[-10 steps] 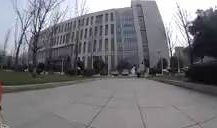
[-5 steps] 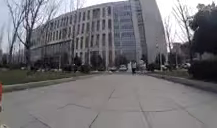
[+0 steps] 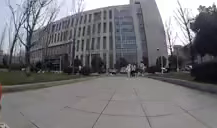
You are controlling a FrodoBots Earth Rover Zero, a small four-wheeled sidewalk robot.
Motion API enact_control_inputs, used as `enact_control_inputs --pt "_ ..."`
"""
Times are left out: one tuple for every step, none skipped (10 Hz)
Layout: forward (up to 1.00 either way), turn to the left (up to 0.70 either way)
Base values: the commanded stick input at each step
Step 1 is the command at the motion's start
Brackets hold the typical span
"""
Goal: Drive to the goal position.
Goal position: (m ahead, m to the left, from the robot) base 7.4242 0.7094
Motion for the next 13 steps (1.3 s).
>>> enact_control_inputs --pt "0.7 0.0" --pt "0.7 0.0" --pt "0.7 0.0" --pt "0.7 0.0" --pt "0.7 0.0" --pt "0.7 0.0" --pt "0.7 0.0" --pt "0.7 0.0" --pt "0.7 0.0" --pt "0.7 0.0" --pt "0.7 0.0" --pt "0.7 0.0" --pt "0.7 0.0"
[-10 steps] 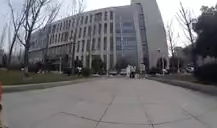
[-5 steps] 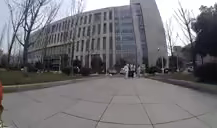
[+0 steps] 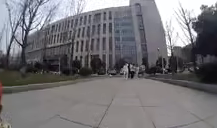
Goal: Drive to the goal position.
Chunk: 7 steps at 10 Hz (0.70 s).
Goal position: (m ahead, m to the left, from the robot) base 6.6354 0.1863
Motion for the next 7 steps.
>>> enact_control_inputs --pt "0.7 0.0" --pt "0.7 0.0" --pt "0.7 0.0" --pt "0.7 0.0" --pt "0.7 0.0" --pt "0.7 0.0" --pt "0.7 0.0"
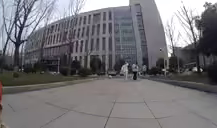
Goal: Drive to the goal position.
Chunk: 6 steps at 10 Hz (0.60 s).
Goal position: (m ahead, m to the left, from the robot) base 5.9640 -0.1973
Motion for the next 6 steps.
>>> enact_control_inputs --pt "0.7 0.01" --pt "0.7 0.09" --pt "0.7 0.17" --pt "0.7 0.24" --pt "0.7 0.32" --pt "0.7 0.31"
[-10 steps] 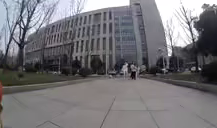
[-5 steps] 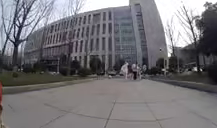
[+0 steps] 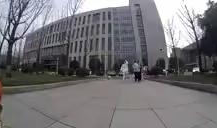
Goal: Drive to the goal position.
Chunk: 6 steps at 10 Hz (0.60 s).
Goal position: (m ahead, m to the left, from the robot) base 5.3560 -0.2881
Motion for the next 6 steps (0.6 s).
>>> enact_control_inputs --pt "0.7 0.23" --pt "0.7 0.16" --pt "0.7 0.09" --pt "0.7 0.01" --pt "0.7 0.0" --pt "0.7 0.0"
